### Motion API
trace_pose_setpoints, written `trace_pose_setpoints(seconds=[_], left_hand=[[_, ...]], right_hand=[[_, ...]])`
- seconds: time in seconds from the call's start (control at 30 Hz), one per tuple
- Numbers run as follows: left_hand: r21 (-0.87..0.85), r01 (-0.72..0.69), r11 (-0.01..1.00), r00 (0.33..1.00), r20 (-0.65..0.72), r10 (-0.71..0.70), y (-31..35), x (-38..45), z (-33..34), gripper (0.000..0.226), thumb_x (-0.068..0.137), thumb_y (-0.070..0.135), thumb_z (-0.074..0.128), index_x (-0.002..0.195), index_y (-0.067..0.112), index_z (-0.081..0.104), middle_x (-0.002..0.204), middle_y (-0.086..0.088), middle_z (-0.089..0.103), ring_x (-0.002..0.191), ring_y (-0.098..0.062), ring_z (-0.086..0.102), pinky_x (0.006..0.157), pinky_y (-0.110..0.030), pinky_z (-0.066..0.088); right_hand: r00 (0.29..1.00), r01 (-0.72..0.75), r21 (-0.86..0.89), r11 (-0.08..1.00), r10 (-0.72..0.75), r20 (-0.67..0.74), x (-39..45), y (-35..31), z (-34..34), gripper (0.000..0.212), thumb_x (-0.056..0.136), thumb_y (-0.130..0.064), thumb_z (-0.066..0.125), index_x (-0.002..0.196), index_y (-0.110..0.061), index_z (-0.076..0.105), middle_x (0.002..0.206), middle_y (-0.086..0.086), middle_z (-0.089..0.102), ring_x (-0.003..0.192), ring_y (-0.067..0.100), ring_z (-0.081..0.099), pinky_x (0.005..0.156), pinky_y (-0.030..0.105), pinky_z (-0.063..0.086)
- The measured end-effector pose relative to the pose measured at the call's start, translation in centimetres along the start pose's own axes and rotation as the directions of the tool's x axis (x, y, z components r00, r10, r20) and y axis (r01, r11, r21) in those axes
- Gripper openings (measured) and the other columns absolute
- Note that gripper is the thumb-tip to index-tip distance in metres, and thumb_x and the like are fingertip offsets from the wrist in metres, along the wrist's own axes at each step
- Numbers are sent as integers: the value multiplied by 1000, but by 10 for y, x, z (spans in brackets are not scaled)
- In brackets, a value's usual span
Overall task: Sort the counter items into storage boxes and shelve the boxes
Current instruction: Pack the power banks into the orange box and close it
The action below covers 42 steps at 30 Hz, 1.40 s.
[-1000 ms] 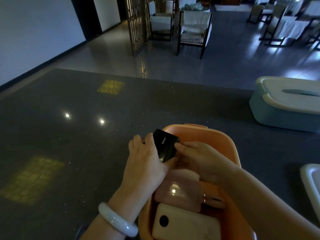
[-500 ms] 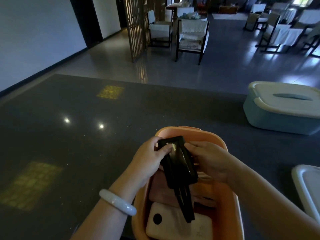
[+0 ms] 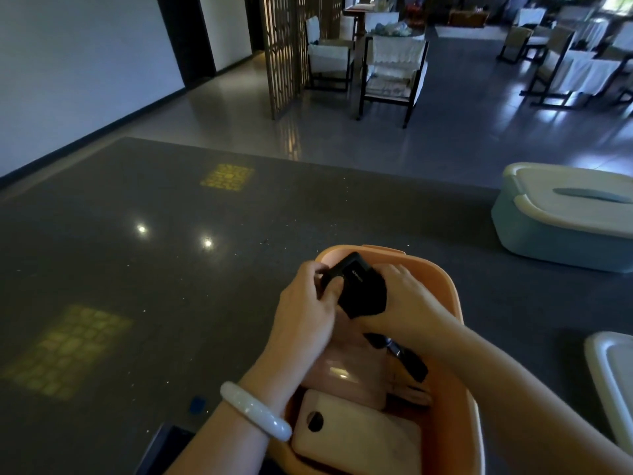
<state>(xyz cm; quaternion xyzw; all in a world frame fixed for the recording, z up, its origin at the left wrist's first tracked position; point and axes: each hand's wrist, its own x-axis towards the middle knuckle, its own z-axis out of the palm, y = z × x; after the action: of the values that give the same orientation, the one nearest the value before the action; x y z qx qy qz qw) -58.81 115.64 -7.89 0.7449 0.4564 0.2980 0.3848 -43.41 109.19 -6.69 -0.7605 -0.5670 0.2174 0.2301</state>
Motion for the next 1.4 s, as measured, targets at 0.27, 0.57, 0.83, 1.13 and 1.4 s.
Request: trace_pose_setpoints(seconds=[0.27, 0.57, 0.83, 1.13, 1.4], left_hand=[[243, -12, 970, 980, 198, -37, -27, 2, -13, 44, 102, 40, 36, 144, 27, 34, 125, 0, 57, 110, -15, 57, 95, -37, 47], [182, 94, 979, 954, 265, -141, -41, 0, -6, 52, 102, 46, 29, 148, 48, 4, 84, 4, 66, 68, -9, 66, 66, -36, 57], [196, 83, 977, 968, 215, -126, -42, 1, -1, 54, 101, 40, 33, 151, 42, 10, 61, 2, 58, 38, 1, 51, 35, -11, 30], [204, 105, 973, 960, 236, -153, -43, 4, 0, 54, 102, 40, 32, 150, 43, 8, 62, -1, 61, 40, -2, 53, 37, -14, 33], [254, 107, 961, 959, 228, -167, -43, 5, -1, 54, 102, 43, 30, 150, 44, 7, 81, 4, 65, 62, -9, 64, 53, -25, 52]], right_hand=[[963, -9, -134, 991, 45, 267, 30, 18, -1, 55, 66, -32, 84, 113, -30, 55, 101, -11, 61, 91, 6, 59, 82, 26, 53], [932, 62, -172, 983, 5, 364, 49, 27, 25, 76, 66, -24, 85, 130, -32, 46, 119, -12, 56, 111, 10, 53, 97, 35, 47], [899, 10, -38, 999, 8, 438, 48, 39, 26, 68, 72, -34, 80, 132, -32, 46, 121, -14, 54, 110, 9, 53, 96, 33, 46], [865, -77, 33, 996, 50, 500, 60, 39, 28, 41, 81, -30, 74, 119, -33, 58, 105, -12, 64, 93, 6, 62, 79, 24, 48], [862, -110, 47, 993, 72, 501, 58, 40, 36, 51, 84, -30, 71, 130, -35, 50, 112, -16, 55, 100, 7, 54, 83, 26, 39]])
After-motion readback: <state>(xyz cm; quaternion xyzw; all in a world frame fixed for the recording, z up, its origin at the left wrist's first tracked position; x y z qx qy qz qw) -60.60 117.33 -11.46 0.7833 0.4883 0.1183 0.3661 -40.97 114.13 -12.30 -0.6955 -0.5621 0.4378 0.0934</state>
